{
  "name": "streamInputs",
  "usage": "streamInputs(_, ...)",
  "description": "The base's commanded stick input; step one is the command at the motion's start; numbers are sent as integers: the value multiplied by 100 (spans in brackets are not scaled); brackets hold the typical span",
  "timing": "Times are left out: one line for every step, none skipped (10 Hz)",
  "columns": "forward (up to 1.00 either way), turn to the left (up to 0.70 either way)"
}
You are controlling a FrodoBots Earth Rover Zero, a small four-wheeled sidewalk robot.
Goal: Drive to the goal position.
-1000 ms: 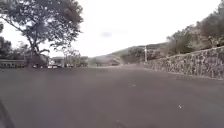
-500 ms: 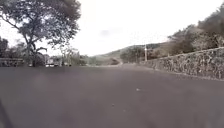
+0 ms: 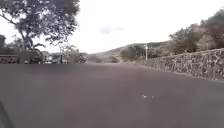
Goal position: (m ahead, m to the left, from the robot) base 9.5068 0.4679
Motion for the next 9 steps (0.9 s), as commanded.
streamInputs(100, 0)
streamInputs(100, 0)
streamInputs(100, 0)
streamInputs(100, 0)
streamInputs(100, 0)
streamInputs(100, 0)
streamInputs(100, 0)
streamInputs(100, 0)
streamInputs(100, 0)
